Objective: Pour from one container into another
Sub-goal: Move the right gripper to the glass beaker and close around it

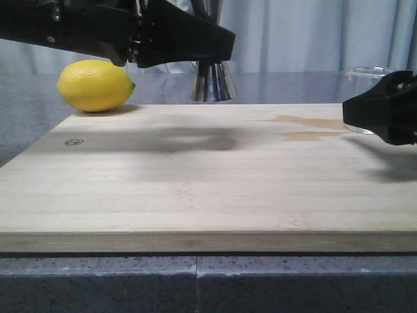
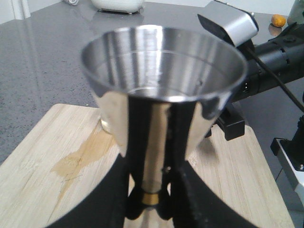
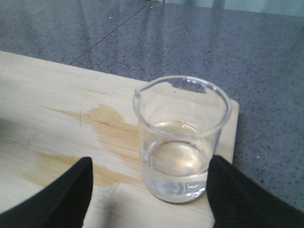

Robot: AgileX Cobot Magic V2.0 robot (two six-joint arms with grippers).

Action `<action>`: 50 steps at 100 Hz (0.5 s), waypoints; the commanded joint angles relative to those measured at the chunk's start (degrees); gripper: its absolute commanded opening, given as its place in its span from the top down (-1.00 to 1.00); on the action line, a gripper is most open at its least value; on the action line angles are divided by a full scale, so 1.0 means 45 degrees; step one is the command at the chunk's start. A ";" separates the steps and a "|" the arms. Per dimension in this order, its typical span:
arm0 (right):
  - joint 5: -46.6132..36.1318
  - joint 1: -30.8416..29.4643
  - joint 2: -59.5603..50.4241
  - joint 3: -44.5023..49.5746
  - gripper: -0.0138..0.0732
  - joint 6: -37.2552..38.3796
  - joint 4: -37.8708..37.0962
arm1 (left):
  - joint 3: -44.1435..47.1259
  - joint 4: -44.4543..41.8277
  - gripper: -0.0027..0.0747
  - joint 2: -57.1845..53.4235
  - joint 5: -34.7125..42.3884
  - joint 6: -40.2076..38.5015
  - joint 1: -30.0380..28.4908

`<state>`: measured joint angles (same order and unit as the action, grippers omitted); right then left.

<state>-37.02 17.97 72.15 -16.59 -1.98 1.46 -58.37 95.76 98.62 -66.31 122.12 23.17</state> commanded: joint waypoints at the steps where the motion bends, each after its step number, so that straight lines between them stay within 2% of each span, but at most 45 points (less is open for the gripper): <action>1: -0.1620 -0.0001 0.0112 -0.0288 -0.37 -0.0101 -0.0017 | -0.0367 0.0766 0.97 -0.0647 -0.1363 -0.0132 0.0086; 50: -0.3171 -0.0028 0.0729 -0.0288 -0.37 -0.0124 0.0207 | -0.0367 0.0723 0.97 -0.0647 -0.1412 -0.0151 0.0105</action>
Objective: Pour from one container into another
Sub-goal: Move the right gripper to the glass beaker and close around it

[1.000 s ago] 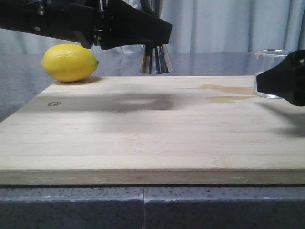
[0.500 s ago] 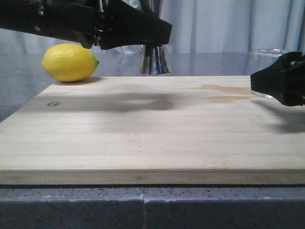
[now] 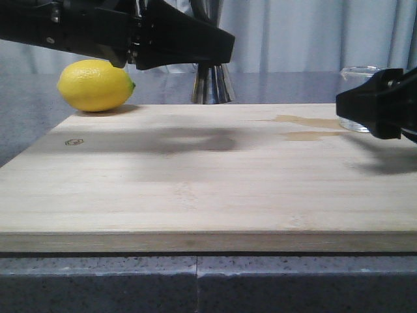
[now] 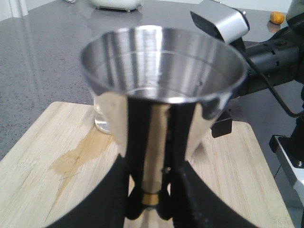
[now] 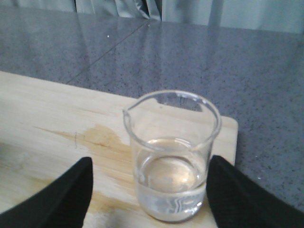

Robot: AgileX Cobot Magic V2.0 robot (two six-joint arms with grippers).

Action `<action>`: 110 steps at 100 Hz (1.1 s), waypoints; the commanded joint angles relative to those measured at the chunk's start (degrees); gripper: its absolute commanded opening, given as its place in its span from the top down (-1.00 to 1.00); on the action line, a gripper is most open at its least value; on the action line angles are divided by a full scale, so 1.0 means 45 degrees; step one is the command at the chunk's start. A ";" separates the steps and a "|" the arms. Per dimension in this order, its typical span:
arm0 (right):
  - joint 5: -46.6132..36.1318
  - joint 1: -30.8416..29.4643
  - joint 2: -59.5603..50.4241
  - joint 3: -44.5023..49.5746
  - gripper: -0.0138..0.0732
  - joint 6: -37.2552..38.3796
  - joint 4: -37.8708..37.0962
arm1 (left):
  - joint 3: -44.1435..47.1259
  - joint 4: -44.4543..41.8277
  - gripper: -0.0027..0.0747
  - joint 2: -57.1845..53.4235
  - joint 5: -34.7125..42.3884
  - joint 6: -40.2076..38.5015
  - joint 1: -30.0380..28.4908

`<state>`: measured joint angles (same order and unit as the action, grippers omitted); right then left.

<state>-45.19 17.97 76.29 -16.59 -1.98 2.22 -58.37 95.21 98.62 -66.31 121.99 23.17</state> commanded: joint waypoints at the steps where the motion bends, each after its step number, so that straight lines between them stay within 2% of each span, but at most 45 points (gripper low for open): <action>1: -0.1355 -0.0028 -0.0190 -0.0288 -0.37 -0.0124 0.0038 | -0.0367 0.0845 0.97 -0.0647 -0.1412 -0.0122 0.0105; 24: -0.1355 -0.0028 -0.0190 -0.0288 -0.37 -0.0766 0.0177 | -0.0367 0.0845 0.97 -0.0647 -0.1412 -0.0209 0.0105; 46: -0.1355 -0.0057 -0.0190 -0.0288 -0.37 -0.0795 0.0409 | -0.0367 0.0840 0.97 -0.0647 -0.1412 -0.0209 0.0105; 67: -0.1355 -0.0669 -0.0190 -0.0288 -0.37 -0.0795 0.0409 | -0.0367 0.0819 0.97 -0.0647 -0.1412 -0.0209 0.0105; 110: -0.1355 -0.0671 -0.0190 -0.0288 -0.37 -0.0795 0.0304 | -0.0367 0.0819 0.97 -0.0647 -0.1412 -0.0209 0.0105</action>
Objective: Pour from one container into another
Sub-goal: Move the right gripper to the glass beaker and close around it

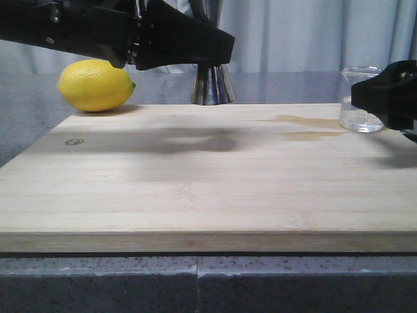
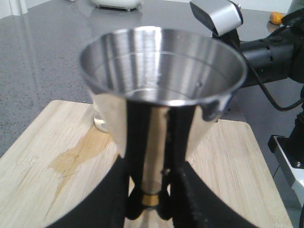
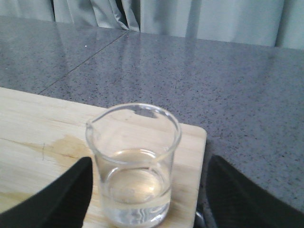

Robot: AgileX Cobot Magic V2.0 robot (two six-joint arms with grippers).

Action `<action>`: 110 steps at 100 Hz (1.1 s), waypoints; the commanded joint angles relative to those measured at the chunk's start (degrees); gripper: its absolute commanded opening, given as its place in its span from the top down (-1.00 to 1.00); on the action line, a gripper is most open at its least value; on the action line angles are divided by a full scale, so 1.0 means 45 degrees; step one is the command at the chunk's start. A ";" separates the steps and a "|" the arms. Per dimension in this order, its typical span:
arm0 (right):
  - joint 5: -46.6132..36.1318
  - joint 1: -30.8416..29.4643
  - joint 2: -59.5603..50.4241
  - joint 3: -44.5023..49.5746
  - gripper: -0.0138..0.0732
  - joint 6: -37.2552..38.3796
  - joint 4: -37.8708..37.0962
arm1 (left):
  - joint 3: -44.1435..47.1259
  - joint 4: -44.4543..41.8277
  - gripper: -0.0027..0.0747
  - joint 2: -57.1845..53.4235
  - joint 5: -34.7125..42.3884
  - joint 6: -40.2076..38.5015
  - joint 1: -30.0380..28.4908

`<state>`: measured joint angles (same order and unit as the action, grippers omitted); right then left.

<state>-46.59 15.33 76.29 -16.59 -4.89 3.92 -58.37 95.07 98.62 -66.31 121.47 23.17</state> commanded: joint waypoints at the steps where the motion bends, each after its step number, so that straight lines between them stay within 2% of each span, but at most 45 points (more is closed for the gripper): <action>1: -0.1044 -0.0085 -0.0190 -0.0288 -0.37 -0.0147 -0.0074 | -0.0367 0.0848 0.97 -0.0647 -0.1412 -0.0092 0.0105; 39: -0.1044 -0.0085 0.0336 -0.0654 -0.37 -0.0147 -0.0219 | -0.0367 0.0848 0.97 -0.0647 -0.1412 -0.0092 0.0105; 110: -0.2434 -0.0085 0.1653 -0.0779 -0.37 -0.0102 -0.0392 | -0.0367 0.0848 0.97 -0.0647 -0.1412 -0.0092 0.0105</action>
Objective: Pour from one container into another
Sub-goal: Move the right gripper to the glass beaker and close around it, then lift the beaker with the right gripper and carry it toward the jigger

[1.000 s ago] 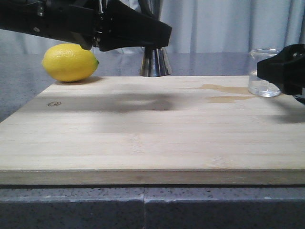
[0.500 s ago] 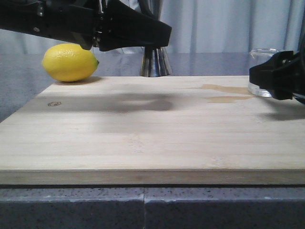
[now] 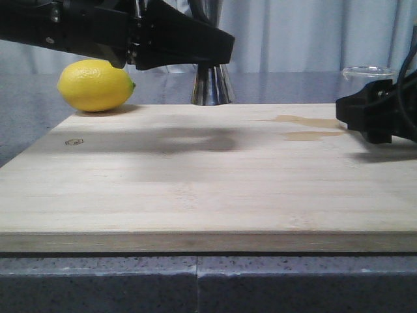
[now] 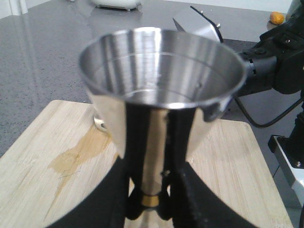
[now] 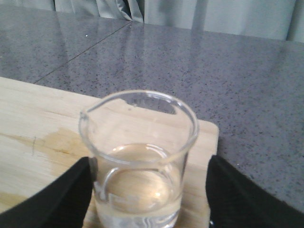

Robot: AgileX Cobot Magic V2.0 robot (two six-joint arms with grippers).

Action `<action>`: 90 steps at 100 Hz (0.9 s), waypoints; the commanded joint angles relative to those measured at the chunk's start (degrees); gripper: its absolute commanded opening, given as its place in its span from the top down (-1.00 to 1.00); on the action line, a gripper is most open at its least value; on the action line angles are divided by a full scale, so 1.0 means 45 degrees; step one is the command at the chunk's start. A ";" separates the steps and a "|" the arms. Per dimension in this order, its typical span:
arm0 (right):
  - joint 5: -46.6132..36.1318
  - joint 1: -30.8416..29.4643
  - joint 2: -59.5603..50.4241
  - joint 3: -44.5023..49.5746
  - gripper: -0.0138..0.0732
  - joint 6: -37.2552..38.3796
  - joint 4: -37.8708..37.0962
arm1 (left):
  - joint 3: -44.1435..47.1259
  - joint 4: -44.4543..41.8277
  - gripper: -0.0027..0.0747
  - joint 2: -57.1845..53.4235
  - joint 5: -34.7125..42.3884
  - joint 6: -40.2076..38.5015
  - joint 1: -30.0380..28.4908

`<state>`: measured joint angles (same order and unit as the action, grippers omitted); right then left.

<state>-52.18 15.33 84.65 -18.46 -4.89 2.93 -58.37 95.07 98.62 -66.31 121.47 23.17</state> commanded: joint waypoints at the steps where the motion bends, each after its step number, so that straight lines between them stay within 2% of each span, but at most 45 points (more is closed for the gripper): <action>1: -0.1223 -0.0085 -0.0181 -0.0395 -0.37 -0.0102 -0.0172 | -0.0367 0.0848 0.97 -0.0647 -0.1412 -0.0092 0.0105; 58: -0.0981 -0.0085 -0.0133 -0.0648 -0.36 -0.0102 -0.0193 | -0.0367 0.0848 0.97 -0.0647 -0.1412 -0.0092 0.0105; 79: -0.1006 -0.0085 -0.0133 -0.0648 -0.13 -0.0102 -0.0320 | -0.0367 0.0848 0.97 -0.0647 -0.1412 -0.0092 0.0105; 90: -0.1006 -0.0085 -0.0133 -0.0648 -0.10 -0.0102 -0.0338 | -0.0367 0.0848 0.97 -0.0647 -0.1412 -0.0092 0.0105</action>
<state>-52.60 15.33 85.19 -19.98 -4.89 1.93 -58.37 95.07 98.62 -66.31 121.38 23.17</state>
